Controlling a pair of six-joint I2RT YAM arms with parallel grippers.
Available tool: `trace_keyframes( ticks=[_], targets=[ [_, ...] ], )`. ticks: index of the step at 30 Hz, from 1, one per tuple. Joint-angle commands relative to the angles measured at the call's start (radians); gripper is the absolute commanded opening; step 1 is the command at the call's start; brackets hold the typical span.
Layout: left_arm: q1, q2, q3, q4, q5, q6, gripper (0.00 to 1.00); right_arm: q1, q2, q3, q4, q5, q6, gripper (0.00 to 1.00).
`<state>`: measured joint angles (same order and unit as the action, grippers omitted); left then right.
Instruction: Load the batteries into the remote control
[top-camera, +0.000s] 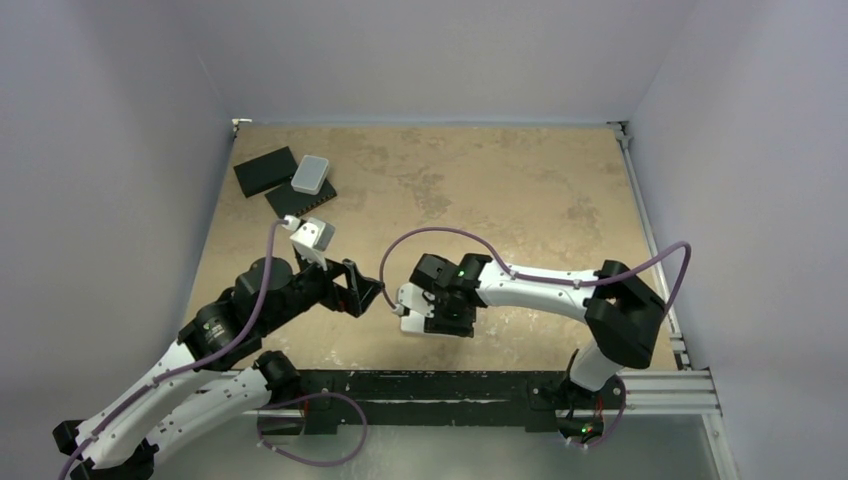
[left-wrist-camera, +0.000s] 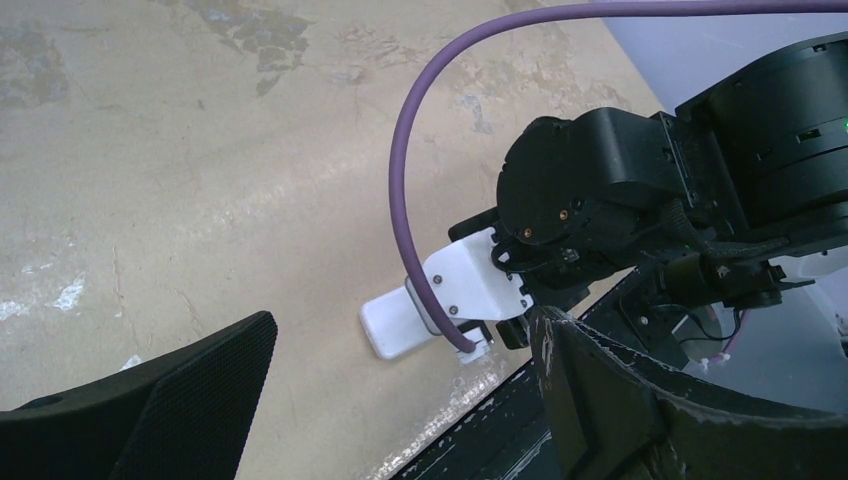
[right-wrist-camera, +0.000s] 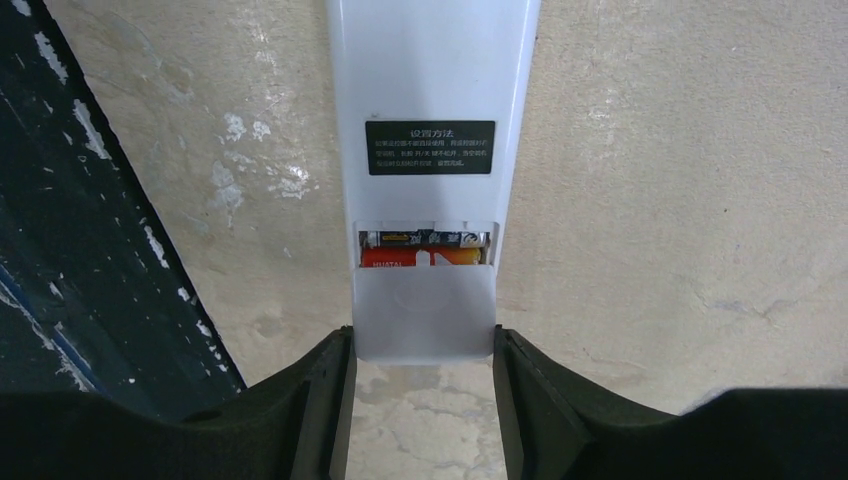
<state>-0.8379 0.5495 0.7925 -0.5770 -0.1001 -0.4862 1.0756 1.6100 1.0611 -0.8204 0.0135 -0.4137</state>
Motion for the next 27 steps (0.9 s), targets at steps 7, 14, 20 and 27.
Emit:
trace_keyframes(
  ticks=[7, 14, 20, 27],
  targets=[
    [0.004, -0.010, -0.001, 0.037, -0.003, 0.017, 0.99, 0.008, 0.034, 0.051, 0.036, 0.010, -0.023, 0.34],
    [0.004, -0.008, -0.001, 0.038, -0.004, 0.018, 0.99, 0.008, 0.047, 0.061, 0.037, 0.009, -0.020, 0.34],
    [0.004, -0.011, 0.000, 0.037, -0.004, 0.018, 0.99, 0.007, 0.052, 0.072, 0.028, 0.017, -0.020, 0.33],
    [0.004, -0.017, 0.000, 0.038, -0.004, 0.017, 0.99, 0.008, 0.069, 0.077, 0.020, 0.026, -0.013, 0.33]
  ],
)
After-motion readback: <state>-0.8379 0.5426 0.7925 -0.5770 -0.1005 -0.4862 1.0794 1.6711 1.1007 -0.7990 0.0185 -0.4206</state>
